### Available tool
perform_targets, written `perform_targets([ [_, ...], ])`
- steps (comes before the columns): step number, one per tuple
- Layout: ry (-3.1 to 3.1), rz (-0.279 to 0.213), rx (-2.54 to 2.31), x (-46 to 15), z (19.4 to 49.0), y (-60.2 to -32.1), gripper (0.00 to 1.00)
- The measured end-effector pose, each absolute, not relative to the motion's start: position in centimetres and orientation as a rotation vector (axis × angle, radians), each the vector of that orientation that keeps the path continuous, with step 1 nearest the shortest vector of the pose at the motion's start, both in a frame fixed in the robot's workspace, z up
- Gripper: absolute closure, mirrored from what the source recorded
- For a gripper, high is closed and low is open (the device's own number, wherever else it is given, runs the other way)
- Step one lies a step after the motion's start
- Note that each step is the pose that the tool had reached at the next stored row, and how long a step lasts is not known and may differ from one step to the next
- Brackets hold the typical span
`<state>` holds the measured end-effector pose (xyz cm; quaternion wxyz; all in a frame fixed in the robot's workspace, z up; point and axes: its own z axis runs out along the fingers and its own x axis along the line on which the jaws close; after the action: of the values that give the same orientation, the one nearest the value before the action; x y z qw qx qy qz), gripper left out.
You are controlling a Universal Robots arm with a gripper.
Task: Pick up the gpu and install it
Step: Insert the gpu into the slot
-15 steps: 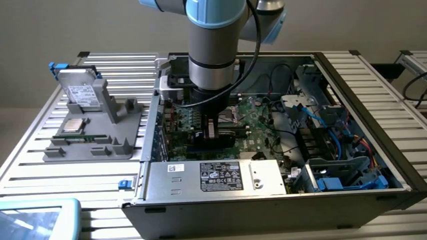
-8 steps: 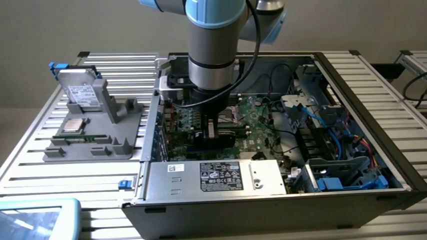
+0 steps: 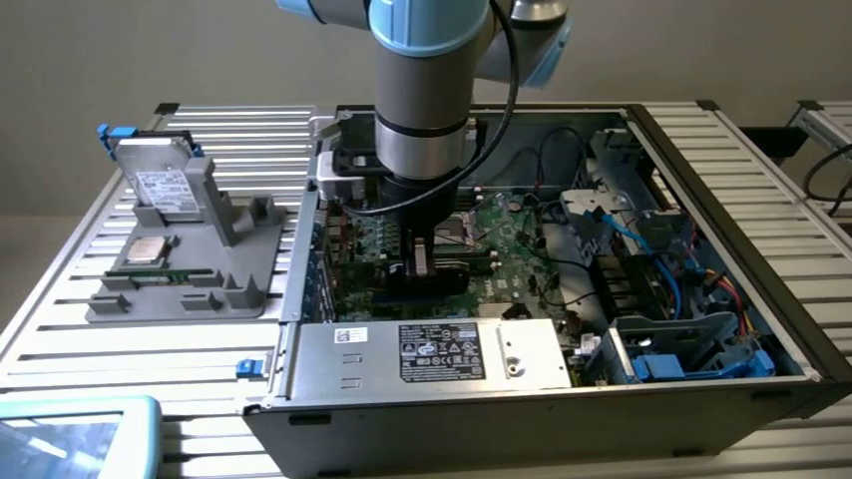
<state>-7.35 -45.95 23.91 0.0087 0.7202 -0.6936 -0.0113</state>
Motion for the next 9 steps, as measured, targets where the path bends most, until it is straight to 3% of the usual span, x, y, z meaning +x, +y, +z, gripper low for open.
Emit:
perform_targets([
  [9,-2.167,-0.035,2.251,-7.41,23.89,-45.95,0.73],
])
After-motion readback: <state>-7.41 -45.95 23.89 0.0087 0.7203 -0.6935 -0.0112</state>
